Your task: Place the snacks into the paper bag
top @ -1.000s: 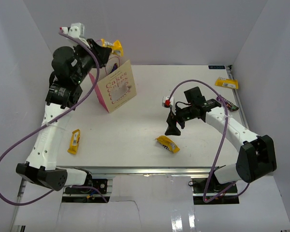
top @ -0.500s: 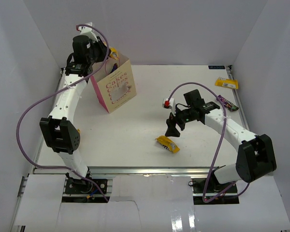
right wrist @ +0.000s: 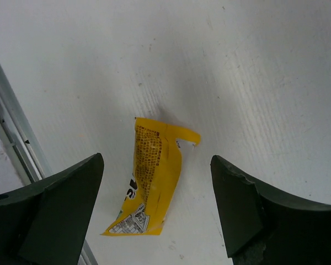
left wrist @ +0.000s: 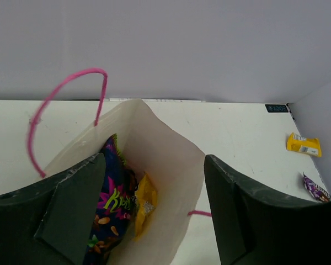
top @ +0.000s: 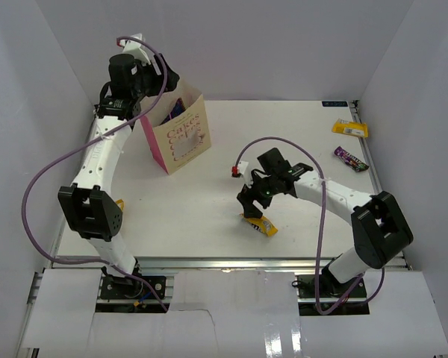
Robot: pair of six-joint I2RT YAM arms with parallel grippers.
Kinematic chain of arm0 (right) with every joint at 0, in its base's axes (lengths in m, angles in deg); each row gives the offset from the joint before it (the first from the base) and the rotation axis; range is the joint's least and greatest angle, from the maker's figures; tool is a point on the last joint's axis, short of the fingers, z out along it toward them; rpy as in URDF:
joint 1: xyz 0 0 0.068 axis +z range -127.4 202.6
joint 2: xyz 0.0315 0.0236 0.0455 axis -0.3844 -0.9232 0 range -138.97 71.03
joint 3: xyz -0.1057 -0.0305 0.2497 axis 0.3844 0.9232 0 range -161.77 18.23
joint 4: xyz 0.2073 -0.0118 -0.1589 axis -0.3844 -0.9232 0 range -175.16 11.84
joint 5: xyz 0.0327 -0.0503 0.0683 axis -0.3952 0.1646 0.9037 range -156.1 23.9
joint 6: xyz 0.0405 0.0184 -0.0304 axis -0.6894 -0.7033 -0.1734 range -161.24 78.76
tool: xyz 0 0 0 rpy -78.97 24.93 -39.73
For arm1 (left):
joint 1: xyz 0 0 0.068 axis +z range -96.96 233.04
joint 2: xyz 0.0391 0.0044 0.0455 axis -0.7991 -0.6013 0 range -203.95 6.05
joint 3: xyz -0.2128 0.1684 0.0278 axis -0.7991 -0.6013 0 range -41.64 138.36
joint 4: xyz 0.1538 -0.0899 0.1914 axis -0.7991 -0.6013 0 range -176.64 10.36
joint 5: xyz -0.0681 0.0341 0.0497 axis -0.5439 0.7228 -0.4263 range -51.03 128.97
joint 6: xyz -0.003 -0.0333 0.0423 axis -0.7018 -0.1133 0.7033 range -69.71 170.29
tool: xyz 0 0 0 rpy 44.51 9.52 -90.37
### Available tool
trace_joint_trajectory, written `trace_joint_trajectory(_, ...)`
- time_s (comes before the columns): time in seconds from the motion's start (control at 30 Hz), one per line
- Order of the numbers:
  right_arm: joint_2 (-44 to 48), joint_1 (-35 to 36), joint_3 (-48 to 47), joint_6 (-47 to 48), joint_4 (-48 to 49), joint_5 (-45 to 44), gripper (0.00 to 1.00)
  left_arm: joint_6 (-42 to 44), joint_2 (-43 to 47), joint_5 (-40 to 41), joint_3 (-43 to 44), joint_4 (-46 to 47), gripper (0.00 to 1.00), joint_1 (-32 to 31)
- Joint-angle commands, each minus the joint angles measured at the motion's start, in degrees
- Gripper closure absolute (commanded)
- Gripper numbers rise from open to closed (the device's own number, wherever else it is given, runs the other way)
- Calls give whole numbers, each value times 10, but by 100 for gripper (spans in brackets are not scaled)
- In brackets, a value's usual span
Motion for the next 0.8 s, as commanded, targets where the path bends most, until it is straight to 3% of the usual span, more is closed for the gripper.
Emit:
trace_joint_trajectory(0.0, -16, 28, 8, -73, 39, -127, 16, 30, 90, 31, 20, -11, 18, -1)
trace_joint_trajectory(0.13, -39, 40, 10, -77, 18, -160, 20, 32, 175, 61, -25, -23, 17, -2)
trace_joint_trajectory(0.23, -44, 47, 18, -77, -7, -180, 22, -4, 263, 34, -107, -13, 16, -2)
trace_joint_trajectory(0.47, -28, 46, 57, -25, -43, -130, 39, -184, 403, -191, -361, 61, 17, -10)
trace_joint_trajectory(0.5, -30, 47, 60, -18, -44, -123, 50, -208, 413, -200, -412, 76, 17, -23)
trace_joint_trajectory(0.57, -30, 45, 57, -12, -47, -114, 60, -229, 437, -202, -458, 95, 17, -46)
trace_joint_trajectory(0.6, -26, 43, 51, -8, -51, -103, 74, -250, 442, -197, -498, 106, 18, -75)
trace_joint_trajectory(0.7, -5, 31, 39, 7, -49, -84, 92, -287, 440, -167, -542, 159, 18, -150)
trace_joint_trajectory(0.77, 7, 7, 29, 19, -49, -49, 92, -302, 418, -149, -568, 175, 18, -197)
